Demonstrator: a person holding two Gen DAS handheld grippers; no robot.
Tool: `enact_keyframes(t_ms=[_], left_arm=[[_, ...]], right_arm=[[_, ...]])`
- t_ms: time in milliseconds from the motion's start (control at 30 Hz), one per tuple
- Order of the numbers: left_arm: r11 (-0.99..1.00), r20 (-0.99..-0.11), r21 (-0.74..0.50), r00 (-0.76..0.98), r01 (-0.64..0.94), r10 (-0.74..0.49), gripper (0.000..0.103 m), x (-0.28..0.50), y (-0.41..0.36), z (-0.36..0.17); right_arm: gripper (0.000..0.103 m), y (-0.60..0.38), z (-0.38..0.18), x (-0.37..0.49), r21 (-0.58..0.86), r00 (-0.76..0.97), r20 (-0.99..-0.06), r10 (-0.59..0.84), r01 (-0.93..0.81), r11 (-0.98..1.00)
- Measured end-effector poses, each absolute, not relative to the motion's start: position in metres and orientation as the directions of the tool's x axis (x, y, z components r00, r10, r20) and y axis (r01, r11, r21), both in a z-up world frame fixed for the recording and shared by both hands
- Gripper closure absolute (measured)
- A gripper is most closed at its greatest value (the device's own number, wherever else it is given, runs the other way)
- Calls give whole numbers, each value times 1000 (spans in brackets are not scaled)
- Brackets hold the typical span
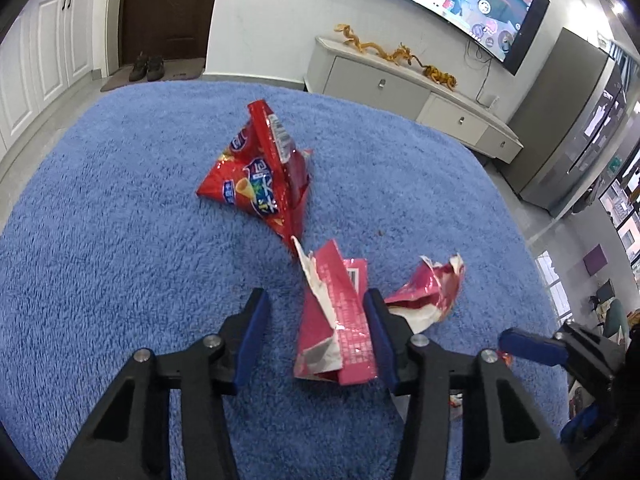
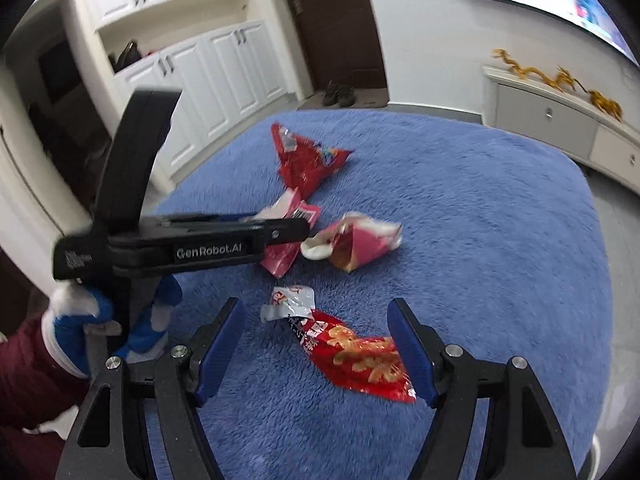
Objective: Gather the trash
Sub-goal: 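Grasp the pink wrapper with the left tool while the right tool grasps the white-red chip bag, then carry the pink wrapper and chip bag to the bin and open both tools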
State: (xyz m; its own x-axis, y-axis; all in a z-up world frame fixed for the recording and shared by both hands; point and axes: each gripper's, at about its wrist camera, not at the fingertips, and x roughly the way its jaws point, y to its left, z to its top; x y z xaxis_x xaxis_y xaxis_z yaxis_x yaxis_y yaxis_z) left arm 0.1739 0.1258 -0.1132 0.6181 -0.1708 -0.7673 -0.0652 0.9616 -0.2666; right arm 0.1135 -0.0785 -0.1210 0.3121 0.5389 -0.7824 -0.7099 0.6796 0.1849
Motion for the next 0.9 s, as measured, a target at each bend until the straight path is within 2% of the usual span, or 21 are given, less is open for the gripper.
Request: enact_keyframes(t_ms=[100, 133, 167, 233, 300, 367, 667, 900], left_arm=[[964, -765, -262, 620, -52, -175, 60, 173, 125, -114], [963, -764, -268, 617, -39, -188, 66, 172, 124, -114], [962, -764, -272, 615, -30, -197, 71, 171, 123, -114], [966, -763, -260, 617, -18, -193, 78, 166, 119, -114], [968, -762, -253, 618, -7, -194, 83, 160, 116, -114], [967, -761, -255, 618, -5, -197, 88, 153, 115, -114], [982, -716, -191, 682, 10, -146, 89, 97, 106, -87], [995, -657, -92, 749, 34, -86, 89, 48, 83, -53]], right_arm=[[45, -76, -131, 112, 155, 307, -802, 512, -720, 676], [53, -78, -132, 110, 147, 311, -804, 508, -722, 676], [56, -79, -132, 110, 145, 313, -804, 506, -722, 677], [75, -86, -132, 107, 157, 304, -806, 508, -718, 678], [81, -91, -131, 101, 153, 304, -810, 502, -717, 680], [83, -97, -128, 93, 156, 310, -804, 508, -714, 682], [84, -127, -101, 56, 216, 365, -742, 563, -664, 716], [84, -149, -84, 21, 263, 406, -700, 587, -618, 741]])
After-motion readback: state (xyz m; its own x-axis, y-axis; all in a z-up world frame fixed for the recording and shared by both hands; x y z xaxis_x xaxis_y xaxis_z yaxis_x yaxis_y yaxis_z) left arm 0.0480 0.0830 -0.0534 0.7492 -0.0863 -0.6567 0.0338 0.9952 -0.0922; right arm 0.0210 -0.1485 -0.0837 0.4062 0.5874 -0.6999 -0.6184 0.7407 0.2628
